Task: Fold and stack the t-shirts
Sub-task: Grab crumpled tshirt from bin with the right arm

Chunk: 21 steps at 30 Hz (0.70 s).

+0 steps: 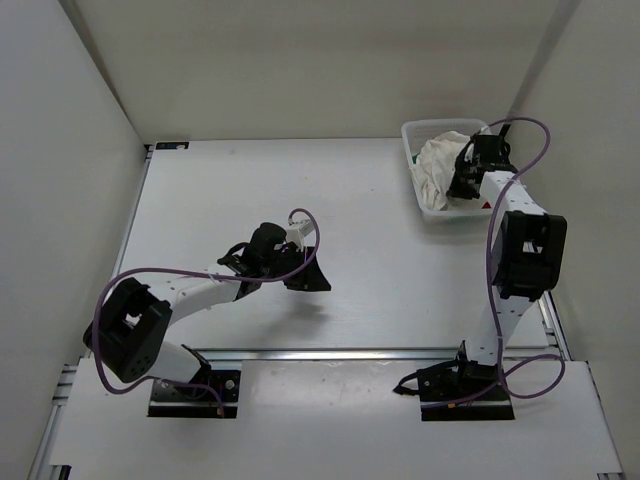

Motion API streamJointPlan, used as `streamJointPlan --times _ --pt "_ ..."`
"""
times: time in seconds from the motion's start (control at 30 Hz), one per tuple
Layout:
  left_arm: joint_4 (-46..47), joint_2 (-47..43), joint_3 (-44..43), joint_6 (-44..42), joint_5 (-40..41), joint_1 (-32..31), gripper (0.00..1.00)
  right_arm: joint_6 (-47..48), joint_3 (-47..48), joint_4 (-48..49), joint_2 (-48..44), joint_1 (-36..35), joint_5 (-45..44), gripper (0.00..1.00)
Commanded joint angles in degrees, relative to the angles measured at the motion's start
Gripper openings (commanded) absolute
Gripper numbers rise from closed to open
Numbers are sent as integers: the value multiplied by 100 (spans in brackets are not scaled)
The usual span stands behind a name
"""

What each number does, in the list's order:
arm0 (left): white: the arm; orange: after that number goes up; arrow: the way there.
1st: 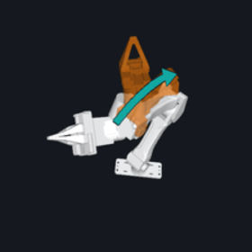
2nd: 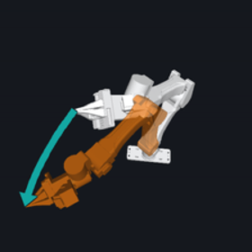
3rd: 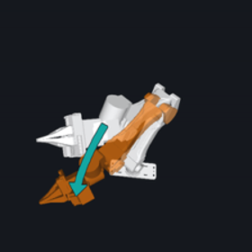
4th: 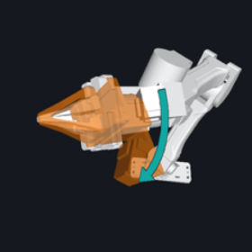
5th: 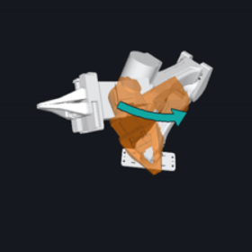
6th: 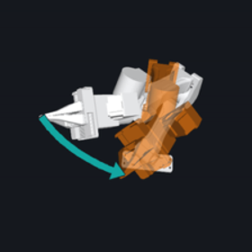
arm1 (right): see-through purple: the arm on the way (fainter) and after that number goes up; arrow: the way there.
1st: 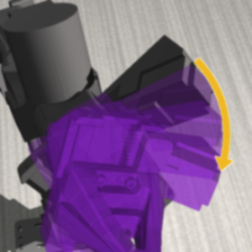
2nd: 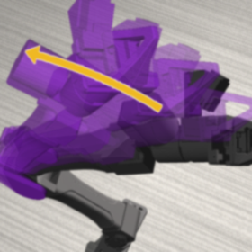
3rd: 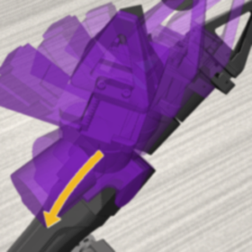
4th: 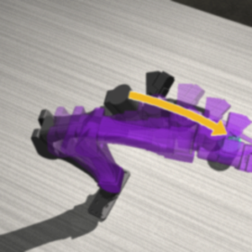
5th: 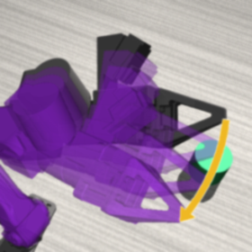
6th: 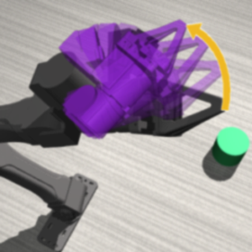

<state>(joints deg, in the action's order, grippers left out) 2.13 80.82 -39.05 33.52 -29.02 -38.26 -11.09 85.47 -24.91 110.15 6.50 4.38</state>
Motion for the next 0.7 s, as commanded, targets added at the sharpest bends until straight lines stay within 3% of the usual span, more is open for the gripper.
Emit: streamJointPlan --times 0.0,0.07,0.23,0.37,0.5,0.67 --pt "130 -40 20 6 9 64 45 -7 136 645 -406 -113 168 10" --pt "86 -22 -24 -3 45 38 45 11 154 741 -520 -158 72 0" --pt "95 -57 -15 6 54 47 45 -314 40 1075 -1029 -79 545 1" --pt "94 -31 -6 14 27 90 45 -438 -309 1048 -1109 9 643 38" --pt "68 -22 -24 6 27 99 44 -508 -890 1075 -1249 53 423 41" --pt "94 66 -59 23 27 82 44 -587 -1094 1146 -1180 158 800 41"
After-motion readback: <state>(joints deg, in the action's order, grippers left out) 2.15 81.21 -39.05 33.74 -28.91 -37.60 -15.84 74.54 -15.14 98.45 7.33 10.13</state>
